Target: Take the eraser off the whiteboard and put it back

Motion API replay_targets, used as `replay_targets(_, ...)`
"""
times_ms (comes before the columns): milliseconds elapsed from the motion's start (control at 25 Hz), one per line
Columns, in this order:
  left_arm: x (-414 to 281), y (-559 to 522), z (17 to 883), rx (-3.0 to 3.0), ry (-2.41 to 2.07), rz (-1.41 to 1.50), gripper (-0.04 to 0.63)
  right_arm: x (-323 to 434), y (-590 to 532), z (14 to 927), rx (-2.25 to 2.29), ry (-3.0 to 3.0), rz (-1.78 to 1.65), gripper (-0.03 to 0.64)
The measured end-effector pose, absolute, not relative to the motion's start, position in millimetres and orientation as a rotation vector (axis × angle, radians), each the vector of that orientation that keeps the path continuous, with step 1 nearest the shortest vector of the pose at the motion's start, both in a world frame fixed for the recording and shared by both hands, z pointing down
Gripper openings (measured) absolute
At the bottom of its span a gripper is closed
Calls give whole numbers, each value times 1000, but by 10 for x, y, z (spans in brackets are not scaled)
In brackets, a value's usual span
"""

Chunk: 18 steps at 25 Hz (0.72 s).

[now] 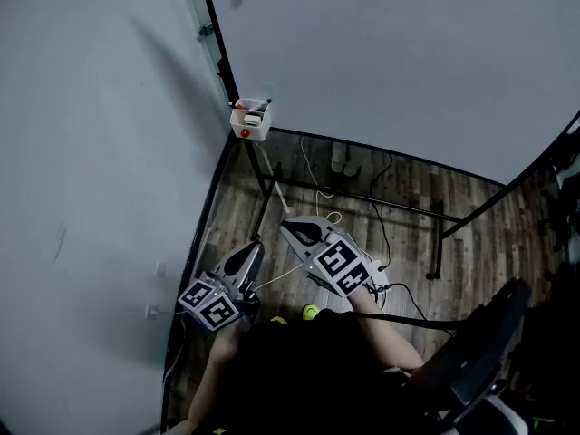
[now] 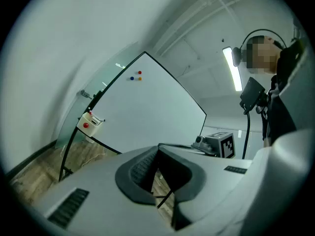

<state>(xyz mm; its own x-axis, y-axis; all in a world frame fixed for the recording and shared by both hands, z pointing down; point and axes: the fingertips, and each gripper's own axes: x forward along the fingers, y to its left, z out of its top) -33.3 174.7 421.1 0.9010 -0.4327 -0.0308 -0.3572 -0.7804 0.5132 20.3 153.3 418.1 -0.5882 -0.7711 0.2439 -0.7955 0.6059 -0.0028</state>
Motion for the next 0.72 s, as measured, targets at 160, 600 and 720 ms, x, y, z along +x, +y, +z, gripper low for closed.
replay_targets(160, -336, 1723, 4196, 2552, -576, -203, 23, 217, 1518, 4143, 1299, -2628, 155, 17)
replay_targets(600, -390, 1630, 4167, 2543, -635, -218, 23, 315, 1458, 4129, 1294, -2623, 122, 18)
replay_targets(720, -379, 1624, 4161, 2543, -648, -218, 23, 335, 1458, 4152, 1275, -2626, 122, 18)
